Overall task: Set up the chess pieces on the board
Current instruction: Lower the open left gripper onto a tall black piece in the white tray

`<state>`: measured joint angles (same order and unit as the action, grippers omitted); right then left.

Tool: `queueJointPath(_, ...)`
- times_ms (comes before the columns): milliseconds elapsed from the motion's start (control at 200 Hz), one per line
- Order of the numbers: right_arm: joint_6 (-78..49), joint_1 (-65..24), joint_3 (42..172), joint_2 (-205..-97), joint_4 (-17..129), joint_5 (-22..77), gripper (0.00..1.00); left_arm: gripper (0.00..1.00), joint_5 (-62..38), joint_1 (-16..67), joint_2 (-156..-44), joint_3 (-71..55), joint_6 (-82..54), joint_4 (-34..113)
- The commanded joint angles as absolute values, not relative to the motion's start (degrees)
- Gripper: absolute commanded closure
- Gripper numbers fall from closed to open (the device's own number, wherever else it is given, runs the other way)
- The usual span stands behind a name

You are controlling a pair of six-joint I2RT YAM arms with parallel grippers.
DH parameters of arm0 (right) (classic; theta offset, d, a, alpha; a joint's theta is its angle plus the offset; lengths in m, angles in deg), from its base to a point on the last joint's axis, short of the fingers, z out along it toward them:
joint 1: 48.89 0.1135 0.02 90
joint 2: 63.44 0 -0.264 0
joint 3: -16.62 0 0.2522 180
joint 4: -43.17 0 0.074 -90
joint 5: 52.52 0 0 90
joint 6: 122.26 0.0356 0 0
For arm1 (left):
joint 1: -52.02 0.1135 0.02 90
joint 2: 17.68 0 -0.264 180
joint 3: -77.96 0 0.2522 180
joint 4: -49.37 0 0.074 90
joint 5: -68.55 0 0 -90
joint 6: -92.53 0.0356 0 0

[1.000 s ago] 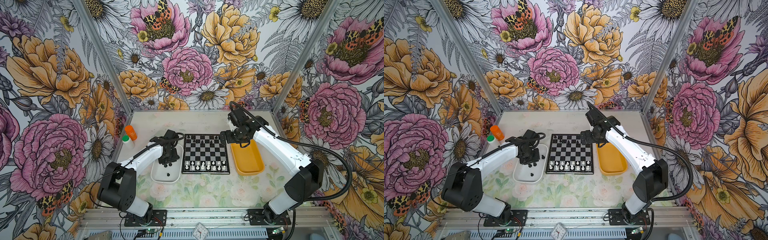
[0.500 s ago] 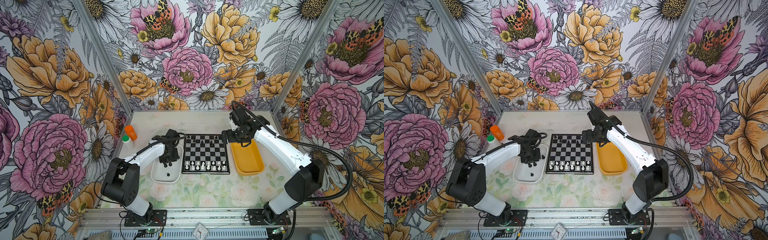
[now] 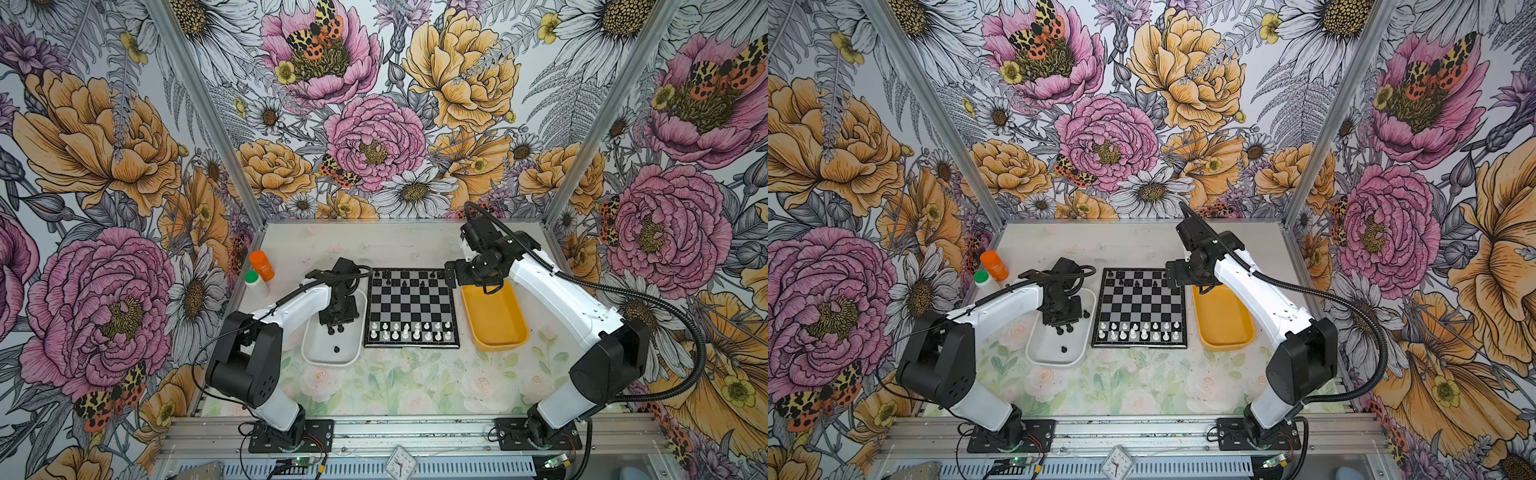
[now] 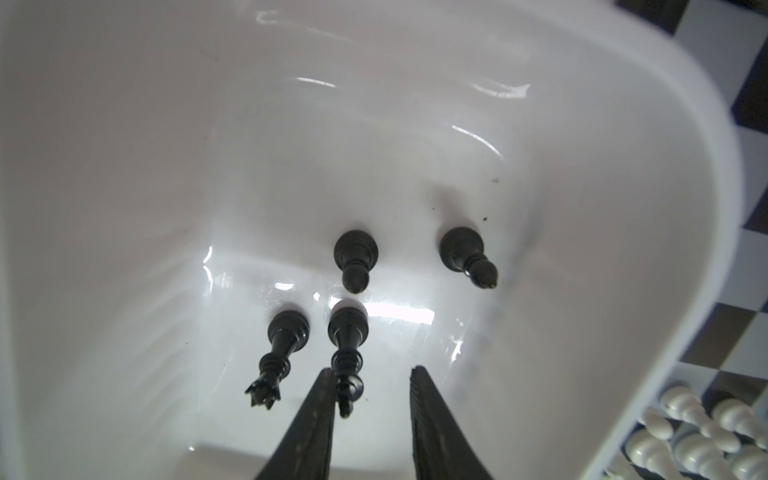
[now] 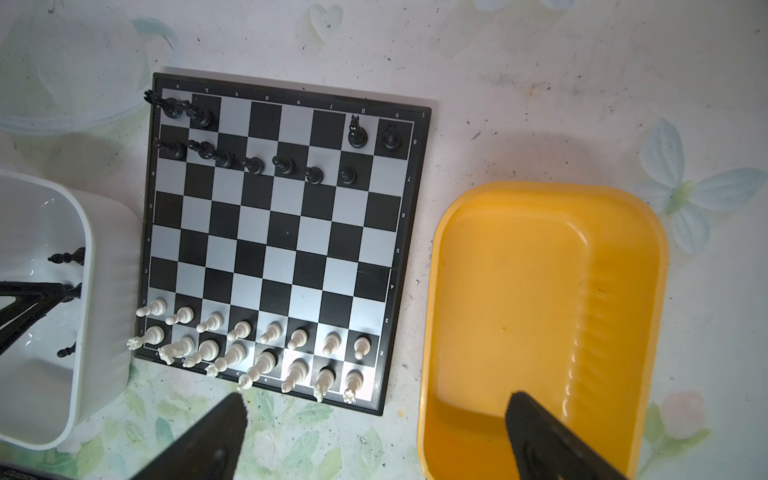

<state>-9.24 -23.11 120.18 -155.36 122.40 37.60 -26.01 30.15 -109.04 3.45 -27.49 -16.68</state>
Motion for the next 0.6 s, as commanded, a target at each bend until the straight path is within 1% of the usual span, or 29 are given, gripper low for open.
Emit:
queueJointPath(0, -9.0, -23.5, 119.7, -152.7, 122.2, 37.3, 0.00, 0.67, -27.1, 30.7, -109.5, 2.2, -26.6, -16.4)
queueJointPath(400, -8.3, -23.5, 118.8, -152.2, 122.2, 37.5, 0.00, 0.68, -27.0, 30.9, -109.4, 2.6, -26.0, -16.4)
queueJointPath(595, -7.9, -23.5, 118.5, -152.3, 122.1, 37.6, 0.00, 0.64, -26.9, 30.8, -108.5, 2.6, -25.9, -16.4)
